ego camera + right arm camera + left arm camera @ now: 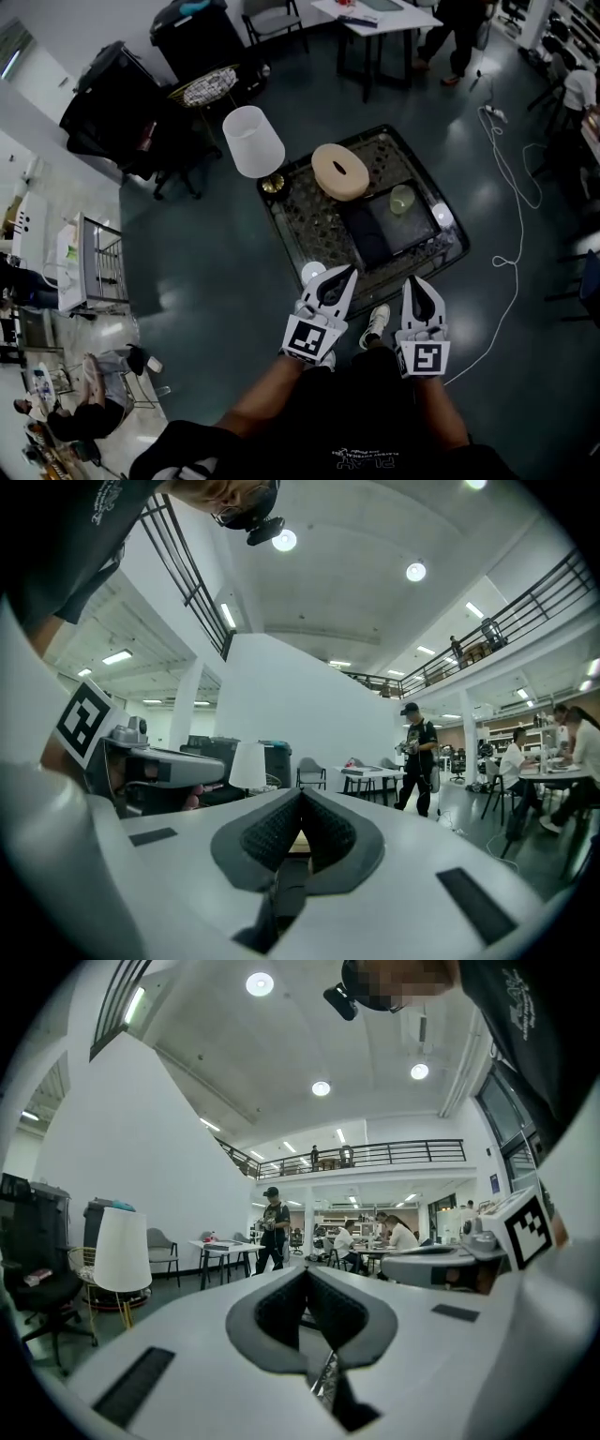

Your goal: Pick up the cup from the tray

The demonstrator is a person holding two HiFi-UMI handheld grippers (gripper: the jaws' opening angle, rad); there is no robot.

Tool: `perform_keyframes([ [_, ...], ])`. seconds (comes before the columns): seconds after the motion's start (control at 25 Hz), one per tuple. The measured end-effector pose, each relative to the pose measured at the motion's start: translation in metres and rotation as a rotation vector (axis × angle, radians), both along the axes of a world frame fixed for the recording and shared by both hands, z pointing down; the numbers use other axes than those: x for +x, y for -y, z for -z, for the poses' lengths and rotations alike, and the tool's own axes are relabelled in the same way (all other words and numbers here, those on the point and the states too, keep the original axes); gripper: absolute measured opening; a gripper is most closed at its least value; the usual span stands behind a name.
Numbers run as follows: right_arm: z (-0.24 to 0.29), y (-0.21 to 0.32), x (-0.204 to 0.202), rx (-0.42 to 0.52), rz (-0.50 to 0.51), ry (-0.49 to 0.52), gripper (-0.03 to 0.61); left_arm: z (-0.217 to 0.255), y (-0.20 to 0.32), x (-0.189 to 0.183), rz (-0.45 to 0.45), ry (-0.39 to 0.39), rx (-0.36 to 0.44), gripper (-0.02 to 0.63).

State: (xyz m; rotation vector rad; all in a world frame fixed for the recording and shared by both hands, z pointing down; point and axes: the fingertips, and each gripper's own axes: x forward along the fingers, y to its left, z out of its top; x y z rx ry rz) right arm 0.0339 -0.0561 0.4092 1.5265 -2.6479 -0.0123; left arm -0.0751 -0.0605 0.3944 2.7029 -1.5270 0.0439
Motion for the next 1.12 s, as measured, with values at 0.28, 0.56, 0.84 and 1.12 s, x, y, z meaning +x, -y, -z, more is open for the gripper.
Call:
perform_keyframes([
  [0.28,-0.018,0.065,0.037,-0.056,0.019,0.023,0.008,-0.02,0.064,0.038,0.026,0.049,-0.055,0.002],
  [0.56,-0.034,0.122,0.069,-0.092,0.035,0.037,0.008,-0.046,0.118,0.066,0.055,0.035,-0.132,0.002],
  [0.84,-0.056,0.163,0.074,-0.132,0.045,0.031,0.008,-0.084,0.159,0.078,0.067,0.071,-0.175,0.002],
  [1.12,-0.076,0.189,0.068,-0.181,0.024,0.013,0.008,-0.126,0.187,0.085,0.037,0.095,-0.227,0.002],
])
